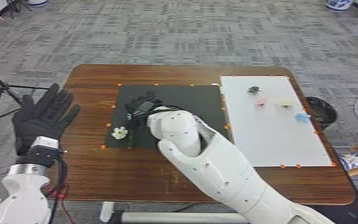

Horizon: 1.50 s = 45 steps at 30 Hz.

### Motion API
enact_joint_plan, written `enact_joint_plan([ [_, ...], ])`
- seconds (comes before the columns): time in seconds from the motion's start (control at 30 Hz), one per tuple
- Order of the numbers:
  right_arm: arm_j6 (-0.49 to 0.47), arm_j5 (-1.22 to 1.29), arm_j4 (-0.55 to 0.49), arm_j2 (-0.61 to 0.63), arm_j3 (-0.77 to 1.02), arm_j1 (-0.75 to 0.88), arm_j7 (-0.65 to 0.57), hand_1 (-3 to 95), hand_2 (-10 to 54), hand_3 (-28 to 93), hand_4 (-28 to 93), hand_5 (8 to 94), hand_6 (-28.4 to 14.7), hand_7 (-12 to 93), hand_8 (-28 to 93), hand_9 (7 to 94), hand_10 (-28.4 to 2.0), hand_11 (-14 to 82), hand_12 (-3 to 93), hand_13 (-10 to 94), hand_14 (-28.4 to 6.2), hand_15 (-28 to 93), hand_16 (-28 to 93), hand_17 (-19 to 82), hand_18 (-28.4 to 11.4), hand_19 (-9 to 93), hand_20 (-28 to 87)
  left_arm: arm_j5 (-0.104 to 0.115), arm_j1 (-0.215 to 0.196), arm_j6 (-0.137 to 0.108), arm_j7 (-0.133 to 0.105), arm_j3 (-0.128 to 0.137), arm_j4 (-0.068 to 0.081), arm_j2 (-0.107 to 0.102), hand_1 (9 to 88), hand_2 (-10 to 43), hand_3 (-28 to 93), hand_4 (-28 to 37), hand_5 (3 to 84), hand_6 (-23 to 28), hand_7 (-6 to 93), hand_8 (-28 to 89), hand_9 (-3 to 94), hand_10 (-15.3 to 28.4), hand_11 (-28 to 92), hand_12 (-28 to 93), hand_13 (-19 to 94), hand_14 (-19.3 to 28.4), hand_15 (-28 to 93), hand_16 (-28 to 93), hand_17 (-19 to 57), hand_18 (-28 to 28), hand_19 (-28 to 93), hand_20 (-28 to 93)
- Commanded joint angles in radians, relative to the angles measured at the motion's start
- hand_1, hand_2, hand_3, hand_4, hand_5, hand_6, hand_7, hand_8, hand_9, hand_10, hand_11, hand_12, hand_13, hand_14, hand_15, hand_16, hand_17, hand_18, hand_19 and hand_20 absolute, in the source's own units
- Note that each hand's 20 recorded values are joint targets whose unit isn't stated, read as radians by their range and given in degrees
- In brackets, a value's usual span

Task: Arrange flowers

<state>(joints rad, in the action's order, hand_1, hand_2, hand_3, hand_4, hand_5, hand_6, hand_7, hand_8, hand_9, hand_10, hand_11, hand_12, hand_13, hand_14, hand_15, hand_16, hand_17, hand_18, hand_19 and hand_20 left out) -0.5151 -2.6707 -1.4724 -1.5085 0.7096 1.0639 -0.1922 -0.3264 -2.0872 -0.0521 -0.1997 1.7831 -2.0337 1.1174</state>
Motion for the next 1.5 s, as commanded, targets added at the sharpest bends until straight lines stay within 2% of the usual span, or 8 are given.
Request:
enact_joint_plan([
  [0.03,0.062,-0.008,-0.001,0.002,0.012,-0.008,0.008,25.6,5.9,79,-23,42.8,-8.8,11,-10,46.1,-16.7,13.8,14.1,27,-19.0,44,12,2,-23.9,62,20,-0.004,-0.002,0.003,0.007,-0.007,0.001,0.003,23.3,17.1,67,-28.3,38.8,8.8,8.2,-8,31.8,14.7,16,6,23,12.7,17,-6,-10.4,13.6,36,5],
  [0.37,0.105,0.004,-0.016,0.005,0.077,0.035,0.041,24.0,5.2,79,-23,39.0,-8.1,10,-10,42.6,-18.0,12.0,14.2,27,-19.0,44,12,3,-23.6,59,18,-0.034,0.011,-0.010,0.028,-0.014,-0.001,0.005,23.3,17.1,67,-28.3,38.8,8.8,8.1,-8,31.8,14.4,16,6,23,12.7,16,-6,-10.4,13.6,36,5],
  [0.7,0.263,0.195,-0.208,0.193,0.199,0.092,-0.041,22.2,4.6,78,-22,38.3,-7.9,10,-10,41.0,-18.0,11.7,14.4,27,-19.0,42,12,6,-22.8,58,16,-0.084,0.110,-0.010,0.042,-0.049,0.043,-0.049,23.8,17.3,65,-28.3,38.4,8.5,7.6,-9,31.0,13.8,15,6,21,11.1,14,-6,-9.8,12.9,35,5],
  [0.73,0.207,0.160,-0.140,0.131,0.302,0.066,0.021,22.2,4.6,78,-22,38.8,-8.0,10,-10,41.0,-18.2,11.6,14.3,27,-19.0,42,12,6,-22.9,58,16,-0.090,0.224,-0.068,0.105,-0.088,0.082,-0.053,23.8,17.3,65,-28.3,38.3,8.4,7.4,-9,30.9,13.7,15,6,21,10.9,14,-6,-9.6,12.8,35,5],
  [0.77,0.274,0.184,-0.078,0.137,0.280,0.051,-0.006,22.2,4.6,78,-22,39.4,-8.0,10,-10,41.1,-18.3,11.4,14.3,27,-19.1,42,12,6,-23.0,58,16,-0.087,0.271,-0.018,0.092,-0.115,0.173,-0.058,23.9,17.4,65,-28.3,38.3,8.4,7.2,-9,30.9,13.7,15,5,20,10.6,14,-6,-9.5,12.6,35,5],
  [0.9,0.287,0.259,-0.220,0.222,0.316,0.152,-0.116,22.4,4.8,77,-22,41.7,-8.3,10,-10,42.3,-18.6,11.5,14.4,29,-19.0,42,13,8,-23.0,59,16,-0.093,0.158,-0.026,0.065,-0.075,0.098,-0.043,24.7,17.7,62,-28.3,38.4,8.7,6.0,-9,31.0,13.2,14,4,19,8.9,12,-7,-8.5,10.9,33,4],
  [1.0,0.277,0.270,-0.277,0.286,0.358,0.202,-0.141,23.2,4.2,77,-22,42.6,-8.5,10,-10,43.2,-19.2,11.2,14.1,31,-19.1,42,13,8,-23.0,60,16,-0.091,0.138,-0.043,0.061,-0.071,0.072,-0.053,24.1,17.7,63,-28.3,38.3,8.5,5.9,-9,30.1,12.4,14,4,18,8.6,11,-8,-8.0,10.0,33,4],
  [1.5,0.210,0.265,-0.409,0.517,0.620,0.436,-0.283,26.7,0.7,77,-22,43.3,-8.5,9,-10,42.2,-18.7,10.1,14.3,30,-19.3,40,14,8,-23.0,60,16,-0.154,0.209,-0.080,0.051,-0.116,0.065,-0.083,24.3,17.2,66,-28.3,37.2,8.1,6.2,-9,26.3,11.5,14,3,15,7.1,10,-8,-7.6,8.7,32,3],
])
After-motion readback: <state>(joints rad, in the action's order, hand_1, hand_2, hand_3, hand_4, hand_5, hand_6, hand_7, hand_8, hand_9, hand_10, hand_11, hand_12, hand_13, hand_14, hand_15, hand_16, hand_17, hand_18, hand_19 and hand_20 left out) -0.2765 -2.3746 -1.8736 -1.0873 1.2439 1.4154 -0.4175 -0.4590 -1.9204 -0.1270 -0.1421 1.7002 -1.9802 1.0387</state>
